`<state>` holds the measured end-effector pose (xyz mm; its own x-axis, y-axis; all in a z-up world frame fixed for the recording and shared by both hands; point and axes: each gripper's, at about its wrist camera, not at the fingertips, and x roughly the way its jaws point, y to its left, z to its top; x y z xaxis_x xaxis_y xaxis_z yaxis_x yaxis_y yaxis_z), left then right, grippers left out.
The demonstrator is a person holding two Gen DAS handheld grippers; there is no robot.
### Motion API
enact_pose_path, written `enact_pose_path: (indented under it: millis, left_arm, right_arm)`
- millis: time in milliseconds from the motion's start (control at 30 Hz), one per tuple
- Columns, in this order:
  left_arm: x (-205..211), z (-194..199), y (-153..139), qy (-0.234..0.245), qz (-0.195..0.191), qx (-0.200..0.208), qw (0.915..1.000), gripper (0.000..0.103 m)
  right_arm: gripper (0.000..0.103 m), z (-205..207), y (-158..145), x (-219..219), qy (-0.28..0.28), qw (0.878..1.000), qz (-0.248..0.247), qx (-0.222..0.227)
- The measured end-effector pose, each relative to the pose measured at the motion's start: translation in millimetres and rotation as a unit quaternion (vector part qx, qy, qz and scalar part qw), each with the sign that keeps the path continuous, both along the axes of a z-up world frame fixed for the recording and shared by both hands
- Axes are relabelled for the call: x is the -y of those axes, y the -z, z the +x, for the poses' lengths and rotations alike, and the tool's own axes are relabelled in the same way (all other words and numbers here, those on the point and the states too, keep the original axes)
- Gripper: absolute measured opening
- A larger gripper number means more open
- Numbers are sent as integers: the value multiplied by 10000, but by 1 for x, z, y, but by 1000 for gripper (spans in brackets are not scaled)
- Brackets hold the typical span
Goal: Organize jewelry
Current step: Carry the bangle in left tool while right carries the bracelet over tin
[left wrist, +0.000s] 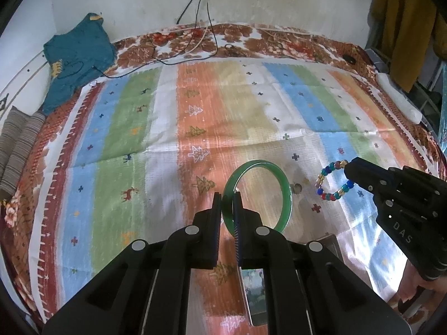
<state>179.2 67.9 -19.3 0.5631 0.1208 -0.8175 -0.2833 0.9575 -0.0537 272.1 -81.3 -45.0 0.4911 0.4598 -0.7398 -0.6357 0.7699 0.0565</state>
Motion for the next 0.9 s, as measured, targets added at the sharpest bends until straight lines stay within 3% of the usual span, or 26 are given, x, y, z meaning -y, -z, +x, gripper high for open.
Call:
enact_pose_path:
  millis: [900]
  left_arm:
    - [46, -63, -18, 286, 164, 345, 9989, 8]
  right_arm:
    - [10, -71, -7, 25, -129, 9993, 11, 343]
